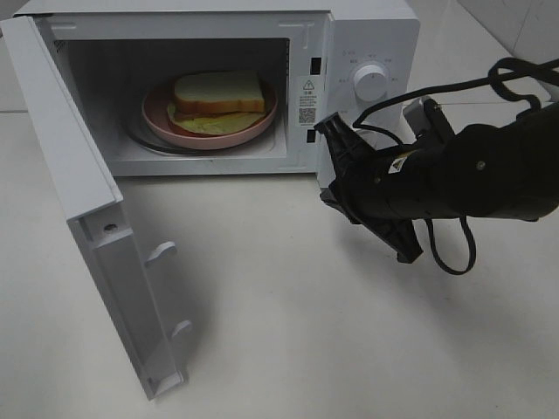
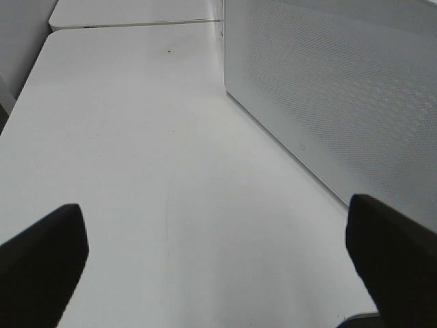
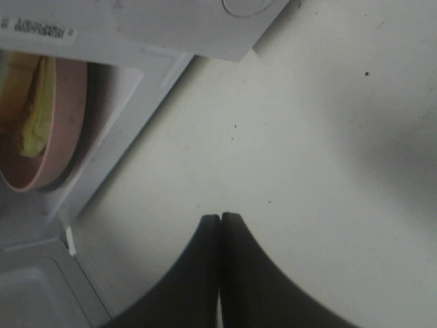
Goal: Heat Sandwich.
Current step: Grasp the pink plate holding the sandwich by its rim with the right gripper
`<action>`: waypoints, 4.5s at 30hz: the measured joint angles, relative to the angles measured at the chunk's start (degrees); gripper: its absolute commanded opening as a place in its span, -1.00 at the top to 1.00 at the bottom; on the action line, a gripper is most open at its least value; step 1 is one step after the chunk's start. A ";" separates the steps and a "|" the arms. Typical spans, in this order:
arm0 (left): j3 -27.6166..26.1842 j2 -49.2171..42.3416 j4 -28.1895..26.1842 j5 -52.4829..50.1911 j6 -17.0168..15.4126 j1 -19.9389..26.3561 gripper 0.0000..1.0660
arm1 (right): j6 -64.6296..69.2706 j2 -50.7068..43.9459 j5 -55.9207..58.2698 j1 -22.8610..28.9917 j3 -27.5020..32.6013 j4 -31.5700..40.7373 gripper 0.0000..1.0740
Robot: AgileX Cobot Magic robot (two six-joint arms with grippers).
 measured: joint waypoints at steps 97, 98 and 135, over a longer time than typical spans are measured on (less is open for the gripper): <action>0.00 0.00 0.00 0.00 0.00 0.00 -0.82 | -115.11 -6.36 49.68 1.95 -15.64 -30.94 -0.71; 0.00 0.00 0.00 0.00 0.00 0.00 -0.82 | -115.11 -6.25 49.68 1.95 -16.27 -31.00 -0.71; 0.00 0.00 0.00 0.00 0.00 0.00 -0.82 | -119.75 15.01 44.86 3.32 -42.74 -32.54 -0.56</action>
